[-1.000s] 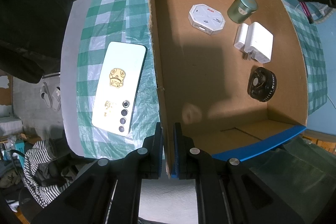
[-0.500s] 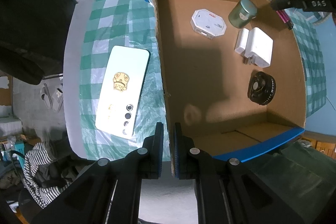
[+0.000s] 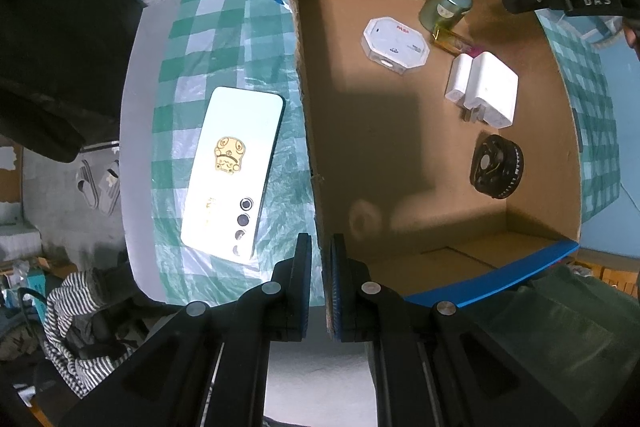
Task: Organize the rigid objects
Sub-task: 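Lower the SANY battery beside the green tin and open the right gripper, then move the open right gripper back over the cloth to the grey charger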
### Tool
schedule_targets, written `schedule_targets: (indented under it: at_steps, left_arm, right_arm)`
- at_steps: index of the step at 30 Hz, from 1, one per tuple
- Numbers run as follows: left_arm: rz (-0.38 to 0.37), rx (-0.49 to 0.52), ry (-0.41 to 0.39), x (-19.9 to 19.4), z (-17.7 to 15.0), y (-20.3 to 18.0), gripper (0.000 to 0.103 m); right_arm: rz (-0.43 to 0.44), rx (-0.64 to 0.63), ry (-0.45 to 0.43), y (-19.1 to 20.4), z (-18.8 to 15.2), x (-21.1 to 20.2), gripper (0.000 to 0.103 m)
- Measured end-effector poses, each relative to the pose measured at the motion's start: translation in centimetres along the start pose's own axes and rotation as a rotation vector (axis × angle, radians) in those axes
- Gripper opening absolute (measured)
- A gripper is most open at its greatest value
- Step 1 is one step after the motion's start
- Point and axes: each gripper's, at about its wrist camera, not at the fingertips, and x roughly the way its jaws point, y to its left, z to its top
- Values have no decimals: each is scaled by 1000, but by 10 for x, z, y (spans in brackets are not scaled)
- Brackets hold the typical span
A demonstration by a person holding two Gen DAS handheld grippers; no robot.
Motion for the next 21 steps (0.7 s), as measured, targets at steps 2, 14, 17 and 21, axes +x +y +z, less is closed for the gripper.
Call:
schedule_targets:
  at_steps: [2,14,17,21]
  left_arm:
    - [2,2,1,0,1,0,9]
    - [2,-7,-5,0,5,4,9]
    - [4,-9,0,1,6,4,9]
    - [8,-5,4,2,7,3,9]
  right_arm:
    - [5,0,-5,2,-1,-3,34]
    - [6,22,-60,5,-9,-35,43]
    - [-11,22,-75,5,-12,-45,49]
    - [-22,27,-101,3,-17,-56,52]
